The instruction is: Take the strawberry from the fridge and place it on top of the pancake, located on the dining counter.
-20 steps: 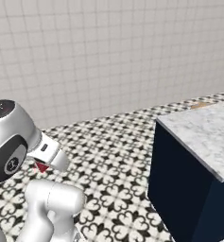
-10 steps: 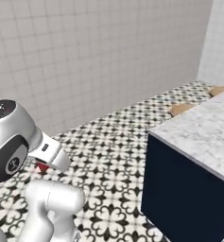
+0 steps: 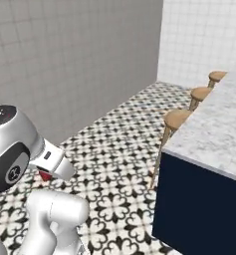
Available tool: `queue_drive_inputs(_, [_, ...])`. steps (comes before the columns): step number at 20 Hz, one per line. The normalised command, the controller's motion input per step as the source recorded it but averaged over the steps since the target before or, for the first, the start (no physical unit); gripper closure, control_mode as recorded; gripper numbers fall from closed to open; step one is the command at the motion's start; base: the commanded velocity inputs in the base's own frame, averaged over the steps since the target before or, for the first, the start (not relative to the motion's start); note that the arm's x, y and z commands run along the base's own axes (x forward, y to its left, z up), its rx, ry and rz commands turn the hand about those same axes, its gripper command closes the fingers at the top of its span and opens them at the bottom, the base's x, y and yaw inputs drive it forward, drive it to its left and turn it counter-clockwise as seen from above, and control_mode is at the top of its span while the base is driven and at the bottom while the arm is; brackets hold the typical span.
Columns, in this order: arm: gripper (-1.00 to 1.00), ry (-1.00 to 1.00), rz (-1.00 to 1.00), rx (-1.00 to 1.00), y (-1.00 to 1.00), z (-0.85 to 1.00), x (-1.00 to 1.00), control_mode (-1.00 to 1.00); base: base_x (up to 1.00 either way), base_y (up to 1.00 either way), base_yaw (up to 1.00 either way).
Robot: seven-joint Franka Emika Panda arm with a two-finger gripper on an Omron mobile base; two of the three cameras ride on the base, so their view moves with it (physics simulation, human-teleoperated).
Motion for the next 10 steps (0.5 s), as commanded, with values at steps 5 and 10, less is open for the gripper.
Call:
queue_drive_inputs(5, [1.0,0.0,0.0,0.0,0.0,0.0,0.0,1.0,1.0,0.94,-0.53])
queue_drive_inputs(10, [1.0,0.0,0.0,0.0,0.0,0.0,0.0,1.0,1.0,0.94,-0.53])
